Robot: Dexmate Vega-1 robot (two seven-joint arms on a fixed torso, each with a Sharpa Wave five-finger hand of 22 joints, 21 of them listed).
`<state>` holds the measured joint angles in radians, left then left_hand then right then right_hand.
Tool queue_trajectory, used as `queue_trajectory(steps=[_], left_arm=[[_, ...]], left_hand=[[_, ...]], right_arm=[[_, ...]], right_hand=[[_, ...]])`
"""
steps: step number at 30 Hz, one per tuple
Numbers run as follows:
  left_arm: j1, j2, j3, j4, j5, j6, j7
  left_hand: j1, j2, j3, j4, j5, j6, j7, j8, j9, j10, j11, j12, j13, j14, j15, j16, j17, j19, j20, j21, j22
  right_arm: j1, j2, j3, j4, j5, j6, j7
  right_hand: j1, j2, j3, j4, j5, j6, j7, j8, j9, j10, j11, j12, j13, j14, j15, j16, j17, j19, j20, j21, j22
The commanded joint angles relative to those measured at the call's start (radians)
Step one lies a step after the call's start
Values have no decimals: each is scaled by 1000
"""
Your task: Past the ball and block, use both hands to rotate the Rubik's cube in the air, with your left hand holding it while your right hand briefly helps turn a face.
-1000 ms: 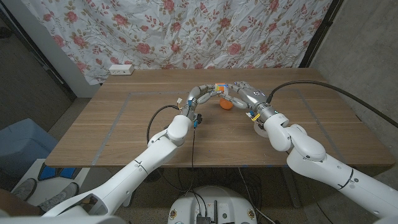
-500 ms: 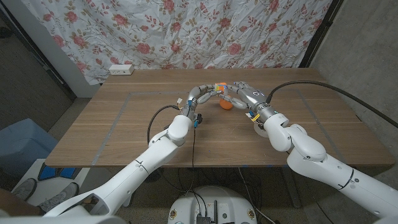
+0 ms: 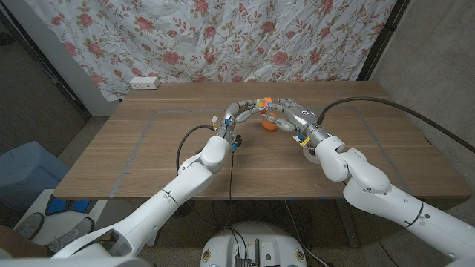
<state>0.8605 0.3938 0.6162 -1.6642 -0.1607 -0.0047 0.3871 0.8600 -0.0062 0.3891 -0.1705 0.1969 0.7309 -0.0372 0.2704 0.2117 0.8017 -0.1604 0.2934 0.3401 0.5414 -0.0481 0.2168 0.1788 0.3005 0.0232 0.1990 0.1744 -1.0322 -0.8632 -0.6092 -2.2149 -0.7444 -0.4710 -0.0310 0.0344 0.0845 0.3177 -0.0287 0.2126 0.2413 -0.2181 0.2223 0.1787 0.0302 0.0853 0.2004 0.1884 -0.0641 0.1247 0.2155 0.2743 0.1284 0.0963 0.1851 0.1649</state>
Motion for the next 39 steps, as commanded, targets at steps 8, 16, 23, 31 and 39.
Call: queue_trajectory(steps=[8,16,23,31,39], left_arm=[[2,-4,-2,-1,-9,1,4],[2,-7,-2,4,-16,-5,0],[3,-10,-3,10,-23,-17,-4],[2,-11,-5,11,-32,-16,-8],[-4,-16,-1,24,-39,-27,-19]], left_hand=[[11,24,-1,3,8,12,3,-2,3,28,-15,6,16,12,-129,-1,4,8,3,2,4],[11,25,-2,3,8,14,3,-2,3,27,-15,5,17,12,-129,-2,4,8,3,2,4],[11,25,-3,2,8,15,5,-3,4,29,-15,5,18,12,-128,-2,3,8,3,2,4],[11,26,-4,2,8,17,5,-4,4,30,-16,4,20,12,-129,-3,3,9,3,2,4],[11,28,-6,3,8,15,5,-7,4,29,-14,3,21,13,-129,-3,3,9,4,2,4]], right_arm=[[-22,3,4,6,-6,8,-19],[-33,5,8,8,0,9,-32],[-35,9,8,13,8,6,-32],[-29,11,5,28,19,13,-34],[-27,14,2,35,26,10,-38]], right_hand=[[-1,26,4,7,4,12,-2,4,5,5,-2,-1,4,2,-5,9,0,12,0,7,3],[0,26,4,7,4,17,-2,2,5,5,-3,-1,4,6,-9,11,0,15,0,8,3],[0,25,4,7,4,21,-2,0,5,5,-4,0,4,6,-11,11,0,17,-1,7,3],[1,26,5,7,4,25,-2,-2,5,6,-3,0,4,6,-11,11,0,18,-1,7,3],[1,26,5,7,4,26,-2,-4,5,4,-5,-1,4,5,-12,11,1,18,-1,7,3]])
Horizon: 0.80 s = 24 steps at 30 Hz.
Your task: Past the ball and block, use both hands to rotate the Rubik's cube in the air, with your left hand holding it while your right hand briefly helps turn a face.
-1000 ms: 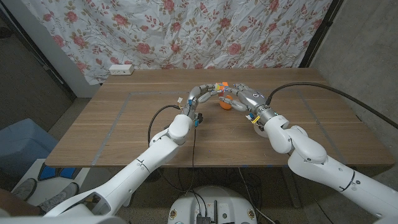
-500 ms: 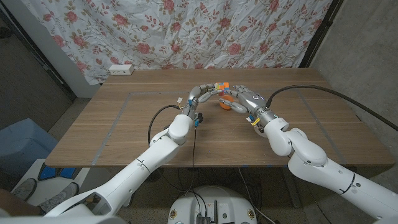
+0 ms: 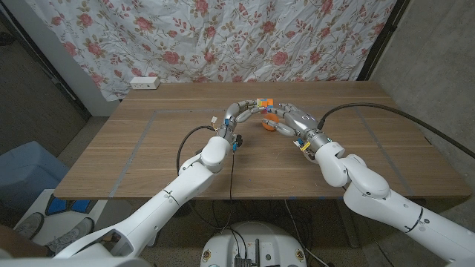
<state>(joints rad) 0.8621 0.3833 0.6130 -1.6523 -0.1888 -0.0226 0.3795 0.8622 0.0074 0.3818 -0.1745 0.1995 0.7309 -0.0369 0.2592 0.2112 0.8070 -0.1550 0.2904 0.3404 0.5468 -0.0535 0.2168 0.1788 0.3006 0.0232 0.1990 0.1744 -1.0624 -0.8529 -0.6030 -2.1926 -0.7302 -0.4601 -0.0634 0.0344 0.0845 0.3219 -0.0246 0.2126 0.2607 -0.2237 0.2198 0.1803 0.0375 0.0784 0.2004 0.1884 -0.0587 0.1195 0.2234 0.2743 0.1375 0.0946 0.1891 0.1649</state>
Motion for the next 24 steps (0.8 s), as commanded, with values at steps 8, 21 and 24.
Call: queue_trajectory(steps=[8,21,24], left_arm=[[-10,-9,3,17,-17,-12,-15],[-13,-9,4,19,-18,-10,-16],[-12,-8,4,16,-18,-5,-15]], left_hand=[[8,15,0,7,5,18,4,4,5,23,-19,4,22,8,-124,-3,3,8,3,1,4],[8,16,-2,6,5,16,4,0,6,24,-20,2,24,7,-123,-4,3,8,3,1,4],[9,16,-3,6,5,17,5,0,6,25,-21,2,24,8,-124,-4,3,8,2,1,4]], right_arm=[[8,4,-9,19,18,0,-5],[7,-6,-9,18,25,-4,-4],[4,-9,-9,13,23,-9,-2]], right_hand=[[1,26,1,3,3,8,4,-3,3,-5,0,-1,4,-1,-8,3,1,9,-1,2,3],[2,27,1,3,3,12,4,-5,3,-7,-1,-2,4,-1,-9,3,1,9,-3,2,3],[2,27,1,3,3,14,4,-5,3,-7,-1,-2,4,-1,-8,4,1,9,-3,2,3]])
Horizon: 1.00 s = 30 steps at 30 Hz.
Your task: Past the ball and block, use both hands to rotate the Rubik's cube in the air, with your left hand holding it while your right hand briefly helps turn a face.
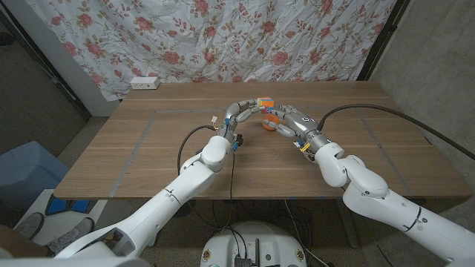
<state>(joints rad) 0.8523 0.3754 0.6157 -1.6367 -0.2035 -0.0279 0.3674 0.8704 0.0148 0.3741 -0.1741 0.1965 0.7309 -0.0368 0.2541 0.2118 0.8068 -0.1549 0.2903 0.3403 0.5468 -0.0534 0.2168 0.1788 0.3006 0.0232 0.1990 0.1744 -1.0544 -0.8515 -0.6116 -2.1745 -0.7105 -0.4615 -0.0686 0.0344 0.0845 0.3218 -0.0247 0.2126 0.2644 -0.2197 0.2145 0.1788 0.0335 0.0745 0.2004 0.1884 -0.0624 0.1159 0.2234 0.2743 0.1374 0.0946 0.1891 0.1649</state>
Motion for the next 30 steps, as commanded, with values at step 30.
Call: queue_trajectory(steps=[30], left_arm=[[4,85,-4,-78,37,72,-26]], left_hand=[[2,12,2,5,8,20,5,1,7,24,-20,-2,29,4,-118,-7,3,4,6,0,4]], right_arm=[[-67,-29,79,-30,105,23,-85]], right_hand=[[4,26,2,3,3,21,-1,-5,4,11,3,4,4,11,-5,7,2,18,-5,3,3]])
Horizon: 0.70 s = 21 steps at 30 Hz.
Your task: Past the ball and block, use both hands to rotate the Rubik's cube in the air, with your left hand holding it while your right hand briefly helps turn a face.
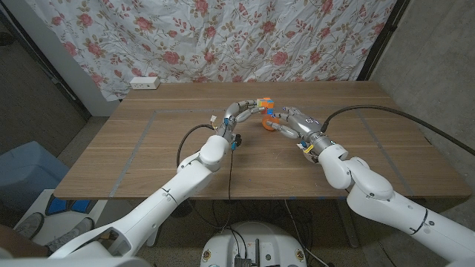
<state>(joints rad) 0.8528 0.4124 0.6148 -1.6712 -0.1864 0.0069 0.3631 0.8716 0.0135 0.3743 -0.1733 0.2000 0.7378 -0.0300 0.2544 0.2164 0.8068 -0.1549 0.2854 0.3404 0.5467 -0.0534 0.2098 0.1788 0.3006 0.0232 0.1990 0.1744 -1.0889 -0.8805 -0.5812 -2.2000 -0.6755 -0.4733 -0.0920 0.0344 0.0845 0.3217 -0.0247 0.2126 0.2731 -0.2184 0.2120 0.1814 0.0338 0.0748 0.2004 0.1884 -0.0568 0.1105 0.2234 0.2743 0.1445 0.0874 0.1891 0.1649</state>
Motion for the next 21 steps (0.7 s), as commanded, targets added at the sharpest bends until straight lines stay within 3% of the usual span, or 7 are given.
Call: queue_trajectory(steps=[1,21], left_arm=[[4,53,-4,-47,21,38,-26],[-7,197,-11,-171,103,154,-103]], left_hand=[[0,14,1,4,4,13,-2,1,2,24,-19,2,29,4,-119,0,3,4,6,0,4],[0,14,-2,4,4,9,-4,-4,2,21,-17,-2,31,-2,-116,-3,3,1,7,-1,4]], right_arm=[[-35,0,54,-3,79,40,-69],[-78,13,161,48,281,189,-192]], right_hand=[[4,25,2,3,3,12,-2,-3,2,12,3,4,4,5,1,7,2,11,3,3,3],[11,21,9,-2,4,-33,-1,-29,-2,42,-10,10,3,28,-6,11,-5,54,-9,12,2]])
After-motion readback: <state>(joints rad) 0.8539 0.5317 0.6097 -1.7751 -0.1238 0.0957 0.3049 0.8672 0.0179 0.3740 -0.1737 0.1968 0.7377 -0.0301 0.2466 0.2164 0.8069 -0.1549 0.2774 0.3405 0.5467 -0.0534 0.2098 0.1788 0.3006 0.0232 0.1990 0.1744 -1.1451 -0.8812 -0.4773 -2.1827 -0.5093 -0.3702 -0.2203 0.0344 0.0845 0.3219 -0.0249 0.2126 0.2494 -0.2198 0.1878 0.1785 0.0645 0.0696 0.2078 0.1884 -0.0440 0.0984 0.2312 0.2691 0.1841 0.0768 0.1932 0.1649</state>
